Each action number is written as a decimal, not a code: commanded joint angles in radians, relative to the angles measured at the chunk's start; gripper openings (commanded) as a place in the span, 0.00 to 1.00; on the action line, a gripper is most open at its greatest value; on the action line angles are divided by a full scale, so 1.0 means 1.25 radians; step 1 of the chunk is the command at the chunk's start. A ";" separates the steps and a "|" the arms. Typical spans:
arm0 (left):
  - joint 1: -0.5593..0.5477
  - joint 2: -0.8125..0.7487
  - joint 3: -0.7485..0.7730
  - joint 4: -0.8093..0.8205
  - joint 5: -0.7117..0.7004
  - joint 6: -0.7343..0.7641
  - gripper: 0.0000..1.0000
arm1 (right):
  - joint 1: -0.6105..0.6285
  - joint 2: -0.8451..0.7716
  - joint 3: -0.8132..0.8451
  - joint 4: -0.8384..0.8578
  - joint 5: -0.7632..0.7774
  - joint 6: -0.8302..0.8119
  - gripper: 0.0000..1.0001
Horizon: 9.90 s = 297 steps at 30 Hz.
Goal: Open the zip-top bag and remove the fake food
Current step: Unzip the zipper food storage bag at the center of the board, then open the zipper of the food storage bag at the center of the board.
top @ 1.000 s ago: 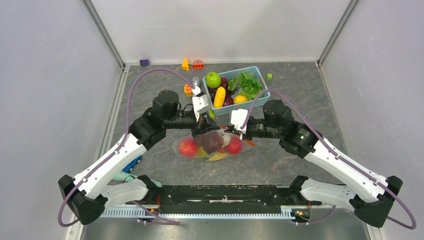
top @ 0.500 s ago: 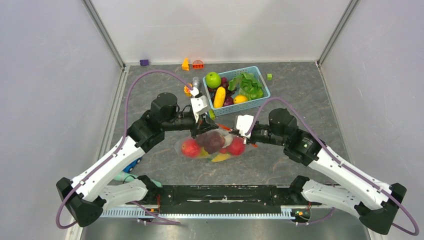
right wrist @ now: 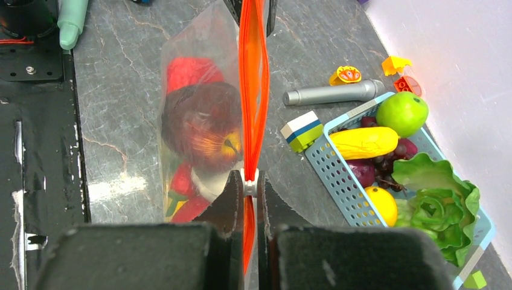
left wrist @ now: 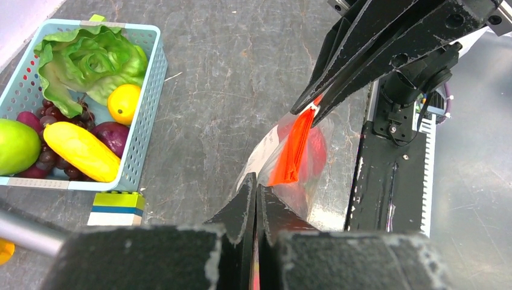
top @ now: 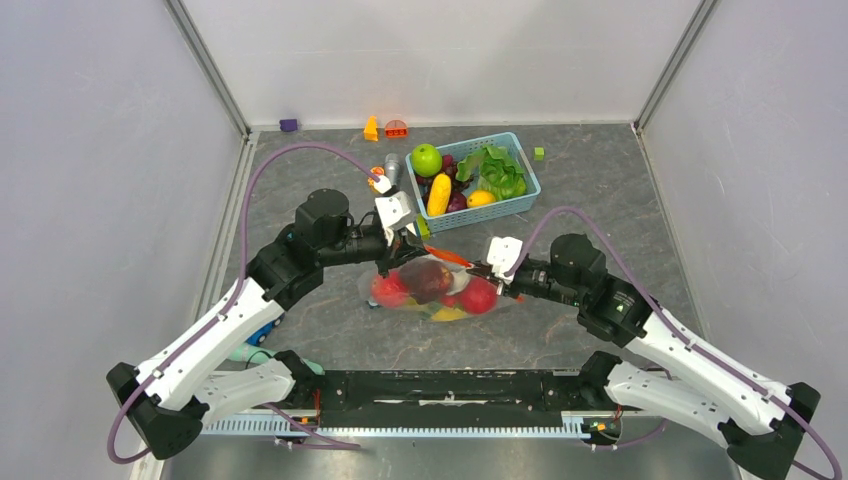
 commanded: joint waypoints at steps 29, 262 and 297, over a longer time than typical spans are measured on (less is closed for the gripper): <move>0.078 0.051 0.110 -0.019 0.051 0.075 0.02 | -0.003 -0.047 -0.056 -0.060 0.046 0.127 0.00; 0.130 0.079 0.052 0.000 0.246 0.089 0.02 | -0.006 0.068 0.170 -0.132 0.199 0.203 0.56; 0.101 0.101 0.066 -0.028 0.334 0.109 0.02 | -0.017 0.124 0.133 -0.166 0.031 0.148 0.55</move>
